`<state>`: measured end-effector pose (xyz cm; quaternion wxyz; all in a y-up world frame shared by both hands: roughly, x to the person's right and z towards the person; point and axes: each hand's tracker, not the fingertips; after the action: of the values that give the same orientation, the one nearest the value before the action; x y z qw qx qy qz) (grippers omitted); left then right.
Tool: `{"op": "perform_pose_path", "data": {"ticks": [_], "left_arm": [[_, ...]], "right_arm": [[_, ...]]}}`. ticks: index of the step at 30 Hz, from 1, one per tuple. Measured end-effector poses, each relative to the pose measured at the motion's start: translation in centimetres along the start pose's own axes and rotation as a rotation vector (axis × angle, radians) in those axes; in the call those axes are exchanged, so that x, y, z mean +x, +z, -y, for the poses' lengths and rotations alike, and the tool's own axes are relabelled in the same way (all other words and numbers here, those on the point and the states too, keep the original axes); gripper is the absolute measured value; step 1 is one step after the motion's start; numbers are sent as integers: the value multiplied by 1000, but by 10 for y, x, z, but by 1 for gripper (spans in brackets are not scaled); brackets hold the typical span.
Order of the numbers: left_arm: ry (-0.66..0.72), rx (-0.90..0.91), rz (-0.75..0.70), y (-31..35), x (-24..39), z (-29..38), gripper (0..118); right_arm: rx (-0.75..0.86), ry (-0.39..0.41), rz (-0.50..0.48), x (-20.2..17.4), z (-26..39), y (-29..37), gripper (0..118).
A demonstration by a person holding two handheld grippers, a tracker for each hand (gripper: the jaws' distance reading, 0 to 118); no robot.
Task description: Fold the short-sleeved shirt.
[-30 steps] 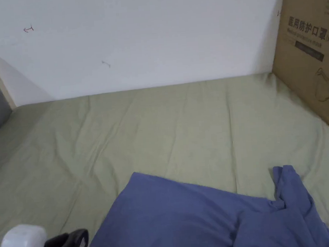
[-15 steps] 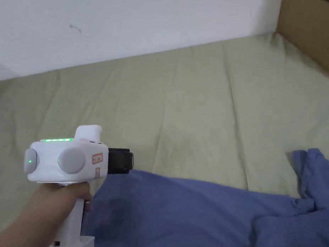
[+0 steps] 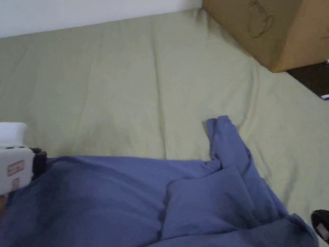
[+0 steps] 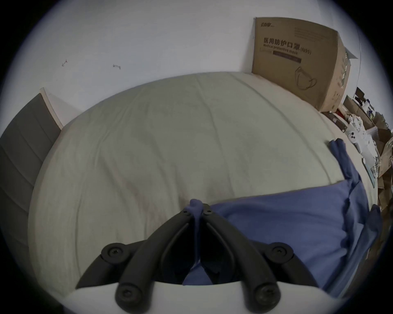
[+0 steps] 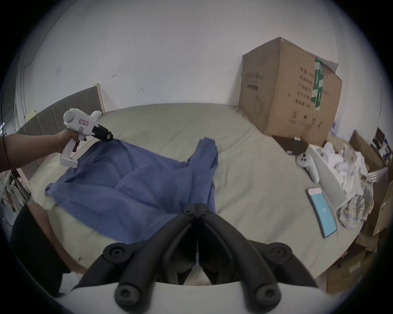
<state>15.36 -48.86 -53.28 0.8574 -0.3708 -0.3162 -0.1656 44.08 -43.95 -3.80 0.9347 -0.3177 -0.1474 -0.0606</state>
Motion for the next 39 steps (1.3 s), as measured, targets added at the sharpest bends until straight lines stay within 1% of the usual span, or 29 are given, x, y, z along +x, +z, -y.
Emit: {"op": "perform_pose_path", "data": {"ticks": [1, 2, 3, 4, 5, 6, 7, 8, 10, 11, 12, 14, 15, 17, 18, 19, 20, 21, 23, 26, 28, 29, 31, 34, 36, 37, 39], "left_arm": [[-1, 16, -5, 8, -1, 1, 3], [0, 28, 1, 18, -3, -1, 3], [6, 38, 4, 26, -4, -3, 3], [10, 46, 5, 33, -5, -5, 3], [16, 57, 5, 47, 0, -10, 3], [23, 66, 7, 53, -1, -12, 3], [25, 70, 6, 57, -1, -13, 3], [34, 70, 8, 61, -2, -14, 3], [49, 74, 16, 73, 10, -16, 3], [47, 73, 15, 74, 12, -16, 3], [42, 74, 13, 76, 13, -16, 3], [37, 73, 17, 77, 17, -16, 3], [34, 72, 19, 78, 18, -16, 3], [27, 70, 20, 86, 31, -15, 3], [28, 68, 22, 87, 32, -14, 3], [30, 64, 23, 87, 33, -13, 3], [32, 61, 24, 89, 34, -12, 3], [32, 56, 25, 83, 27, -12, 3], [28, 50, 28, 86, 28, -9, 3], [38, 73, 19, 91, 20, -8, 2], [48, 127, 10, 110, 17, -12, 2], [72, 168, 13, 113, 5, -15, 2], [103, 217, 26, 142, -5, -24, 2], [109, 314, 6, 208, -14, -35, 2], [117, 396, -16, 260, -29, -40, 2], [123, 426, -31, 267, -55, -39, 2], [156, 491, -59, 318, -76, -37, 2]], "right_arm": [[-32, -15, -30, 2, 2, 3, 0], [-40, -23, -33, 5, 8, 9, 0], [-42, -22, -40, 6, 13, 14, 7], [-39, -26, -53, 8, 17, 17, 24], [-39, -47, -70, 9, 21, 19, 63], [-49, -66, -86, 10, 23, 18, 92], [-62, -69, -96, 11, 24, 16, 106], [-74, -70, -102, 12, 23, 10, 107], [-56, -85, -88, 16, 19, -6, 107], [-49, -119, -50, 21, 16, -17, 107], [-87, -178, -47, 28, 11, -30, 107], [-169, -285, -75, 39, 2, -52, 105], [-171, -329, -79, 42, 1, -61, 105], [-213, -378, -130, 46, 0, -75, 104], [-244, -394, -138, 44, -1, -78, 99], [-267, -382, -152, 41, -1, -79, 79], [-297, -355, -160, 38, 1, -82, 18], [-306, -356, -144, 35, 5, -81, 5], [-316, -304, -181, 30, 7, -73, 5], [-284, -294, -162, 24, 5, -52, 5], [-202, -274, -142, 23, -3, -33, 5], [-145, -240, -118, 22, -9, -20, 5], [-44, -158, -109, 16, -22, 8, 5], [97, -82, -115, 8, -44, 55, 5], [196, -31, -89, 4, -60, 89, 5], [233, -13, -76, 4, -67, 103, 5], [313, 2, -59, 10, -81, 133, 5]]}}
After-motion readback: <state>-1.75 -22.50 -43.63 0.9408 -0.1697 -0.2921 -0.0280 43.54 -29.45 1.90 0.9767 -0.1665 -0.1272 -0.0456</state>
